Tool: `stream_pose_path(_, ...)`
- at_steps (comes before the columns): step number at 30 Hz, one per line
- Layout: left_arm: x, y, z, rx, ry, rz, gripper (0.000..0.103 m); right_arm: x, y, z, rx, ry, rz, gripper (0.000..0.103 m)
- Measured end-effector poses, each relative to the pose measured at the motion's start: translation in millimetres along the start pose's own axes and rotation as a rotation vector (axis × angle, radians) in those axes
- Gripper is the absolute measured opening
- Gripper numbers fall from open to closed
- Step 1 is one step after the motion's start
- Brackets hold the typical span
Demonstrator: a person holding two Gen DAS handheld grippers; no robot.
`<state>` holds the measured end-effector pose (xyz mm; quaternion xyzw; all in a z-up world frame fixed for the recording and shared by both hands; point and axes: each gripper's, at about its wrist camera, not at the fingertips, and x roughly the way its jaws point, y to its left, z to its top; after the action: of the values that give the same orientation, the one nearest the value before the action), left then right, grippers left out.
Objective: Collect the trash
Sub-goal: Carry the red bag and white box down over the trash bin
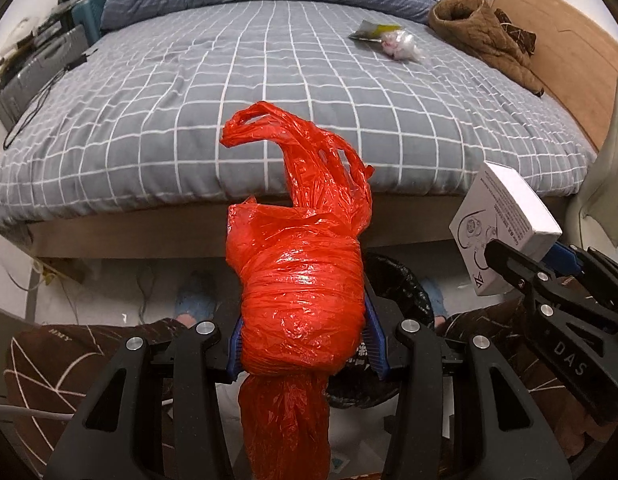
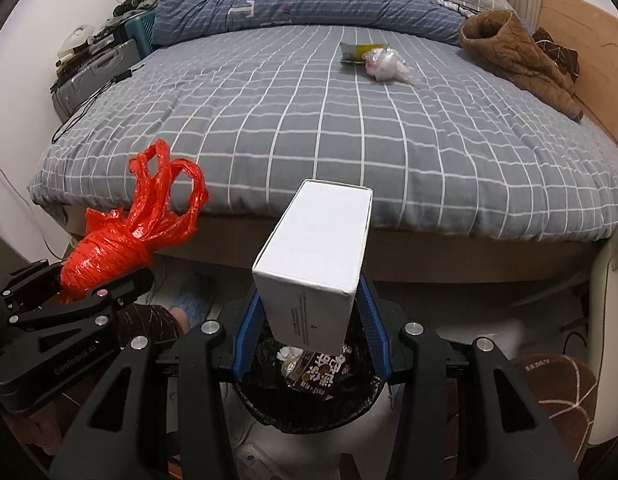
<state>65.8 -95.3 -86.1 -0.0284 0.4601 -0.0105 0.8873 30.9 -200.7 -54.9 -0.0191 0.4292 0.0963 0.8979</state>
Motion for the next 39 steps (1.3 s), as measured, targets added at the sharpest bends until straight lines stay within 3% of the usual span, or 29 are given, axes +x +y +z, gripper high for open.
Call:
stream_pose_path(8, 17.5, 3.4, -14.5, -0.008, 0.036, 0.020, 0.046, 15.4, 0.6, -14.5, -0.007, 0.040, -0.007, 0.044)
stream_pose_path(25, 77.6, 17.8, -28.3, -0.029, 0.131, 0.035, 0.046, 92.7, 0.9, -35.9, -0.012, 0.229, -0.009, 0.038)
stream_pose_path(36, 99.4, 15.3, -33.8, -0.022, 0.178, 0.047, 0.046, 116.5, 7.6, -35.2, -0.006, 0.271, -0.001, 0.038)
stream_pose_path(38, 100.8, 12.3, -34.3, -0.022, 0.185, 0.039, 0.046, 115.6, 6.4, -34.1, 0.003, 0.267, -0.007, 0.048)
stream_pose_path(39, 102.7, 10.4, -34.4, -0.019, 0.188, 0.036, 0.046, 114.5, 5.2, -32.8, 0.009, 0.258, -0.007, 0.058)
